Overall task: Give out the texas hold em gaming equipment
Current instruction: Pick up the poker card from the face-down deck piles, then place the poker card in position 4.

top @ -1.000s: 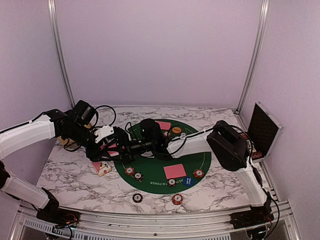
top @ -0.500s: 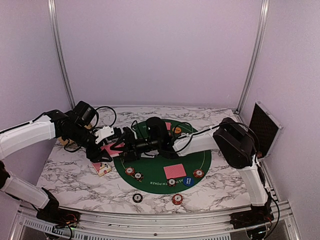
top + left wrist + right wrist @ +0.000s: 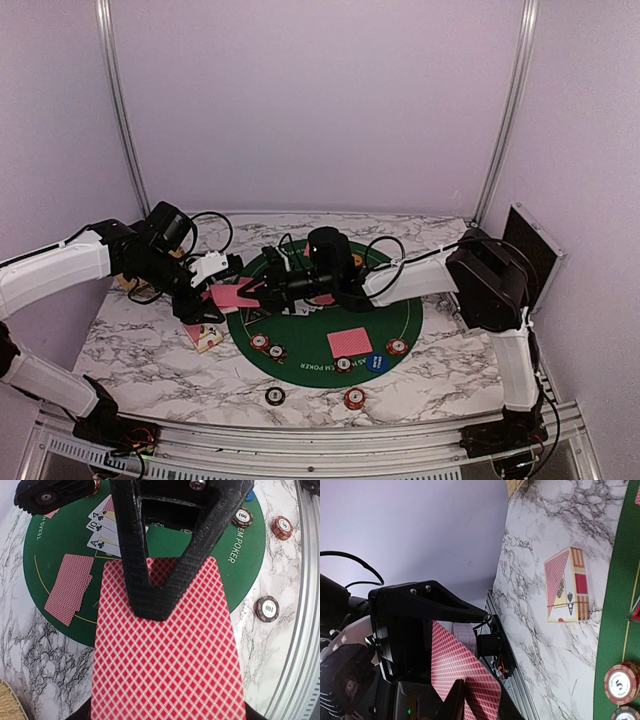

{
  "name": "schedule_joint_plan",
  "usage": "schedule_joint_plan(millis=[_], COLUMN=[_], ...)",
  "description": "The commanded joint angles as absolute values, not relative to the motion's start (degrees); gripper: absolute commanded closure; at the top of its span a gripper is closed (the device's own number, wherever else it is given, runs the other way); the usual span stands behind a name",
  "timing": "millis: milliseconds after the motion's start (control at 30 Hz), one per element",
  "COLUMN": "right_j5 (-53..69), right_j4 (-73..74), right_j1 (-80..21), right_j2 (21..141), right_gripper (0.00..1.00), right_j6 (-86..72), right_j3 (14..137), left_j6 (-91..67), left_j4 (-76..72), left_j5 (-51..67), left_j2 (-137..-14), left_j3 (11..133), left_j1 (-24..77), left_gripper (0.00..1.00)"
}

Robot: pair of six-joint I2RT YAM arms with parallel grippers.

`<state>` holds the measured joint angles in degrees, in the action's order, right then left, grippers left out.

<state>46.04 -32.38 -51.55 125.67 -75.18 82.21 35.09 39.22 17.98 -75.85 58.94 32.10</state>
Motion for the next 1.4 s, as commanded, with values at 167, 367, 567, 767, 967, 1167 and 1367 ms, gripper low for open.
schedule_joint_plan(millis=[167, 367, 567, 767, 967, 1167, 1367], right_j5=[46.05, 46.05, 46.01, 42.74, 38.92, 35.56, 33.03], right_j4=[-36.48, -33.89, -29.13, -16.14, -6.54, -0.37, 2.16], right_j1=[-49.72, -47.0, -41.13, -33.94, -28.25, -26.77, -26.47], right_j2=[119.89, 117.41, 113.68, 110.61, 112.09, 116.91, 119.04], right_gripper=[0.94, 0.97, 1.0, 1.0, 1.0, 1.0, 1.0], right_j6=[-78.17, -76.1, -71.17, -59.83, -50.89, -45.2, -42.84], right_j3=[77.67, 75.11, 70.8, 69.12, 69.39, 72.39, 73.37], left_j6=[35.23, 35.24, 35.26, 35.12, 35.57, 37.1, 38.03], left_j4=[37.95, 37.96, 37.96, 37.97, 37.97, 38.05, 38.53], left_j5=[18.74, 18.27, 17.58, 17.16, 17.3, 17.4, 17.75], left_j2=[-75.09, -75.23, -74.99, -75.02, -75.04, -73.87, -72.6], left_j3=[59.68, 59.6, 58.77, 58.32, 57.63, 56.11, 54.03], left_j1=[32.08, 32.08, 32.0, 31.49, 28.81, 25.07, 22.95], left_gripper=[0.99, 1.0, 1.0, 1.0, 1.0, 1.0, 1.0])
